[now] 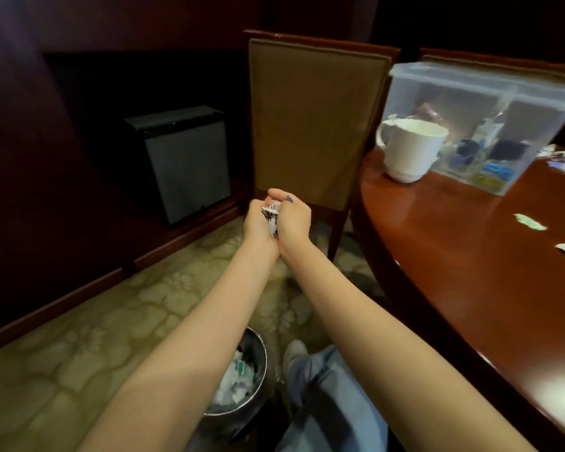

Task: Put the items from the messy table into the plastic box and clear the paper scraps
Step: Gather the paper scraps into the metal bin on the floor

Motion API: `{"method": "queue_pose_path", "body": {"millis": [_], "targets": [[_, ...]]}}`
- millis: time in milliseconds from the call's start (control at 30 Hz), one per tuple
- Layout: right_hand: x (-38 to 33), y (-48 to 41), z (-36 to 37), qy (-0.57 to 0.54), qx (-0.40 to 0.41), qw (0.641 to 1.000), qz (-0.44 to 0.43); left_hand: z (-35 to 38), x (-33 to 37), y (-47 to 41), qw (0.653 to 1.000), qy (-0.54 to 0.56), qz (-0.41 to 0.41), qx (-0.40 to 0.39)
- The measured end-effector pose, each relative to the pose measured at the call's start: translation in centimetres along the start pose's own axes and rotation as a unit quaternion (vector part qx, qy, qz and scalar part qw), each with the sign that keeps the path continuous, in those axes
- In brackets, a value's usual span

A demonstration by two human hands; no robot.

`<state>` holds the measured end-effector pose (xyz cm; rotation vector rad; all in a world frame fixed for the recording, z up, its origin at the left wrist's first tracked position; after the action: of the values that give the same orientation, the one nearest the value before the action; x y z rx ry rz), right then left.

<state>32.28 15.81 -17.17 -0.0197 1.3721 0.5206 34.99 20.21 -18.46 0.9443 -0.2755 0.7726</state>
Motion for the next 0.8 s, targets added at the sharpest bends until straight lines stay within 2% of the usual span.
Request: {"method": "queue_pose_path", "body": {"millis": [100,200,300,400,567,800], "targets": [[3.8,0.7,1.3,0.013,-0.013,0.998,0.053,-3.9,0.2,-2.8,0.998,0.027,-0.015,0.048],[8.1,0.8,2.2,0.024,-0.012,0.995,0.097,-7.7,0.1,-5.2,0.995,-0.034,0.020,0.094],[12.3,0.8,2.7,0.044,-0.005,0.991,0.129,-11.0,-0.9,-7.0,0.993,0.025,-0.023,0.117],[15.6,1.1,3.0,0.049,0.002,0.986,0.161,-13.8,-1.4,-8.8,0.987,0.042,-0.029,0.152],[19.6,1.5,3.1,0.073,0.027,0.981,0.175,-17.4,-2.1,-10.3,0.977,0.061,-0.037,0.200],[21.8,1.3,1.9,0.146,0.063,0.969,0.188,-19.8,-2.8,-11.4,0.964,0.039,0.000,0.264]]}}
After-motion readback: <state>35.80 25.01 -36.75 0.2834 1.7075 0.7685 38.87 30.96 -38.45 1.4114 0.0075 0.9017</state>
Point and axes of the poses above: each hand's wrist, its own y-axis away from the middle knuckle, its own z-axis out of the palm, x = y × z, the point moved 6 cm from there along -y, towards the middle knuckle, and after that the axes turned 15 degrees about x, right-handed, at the moved point
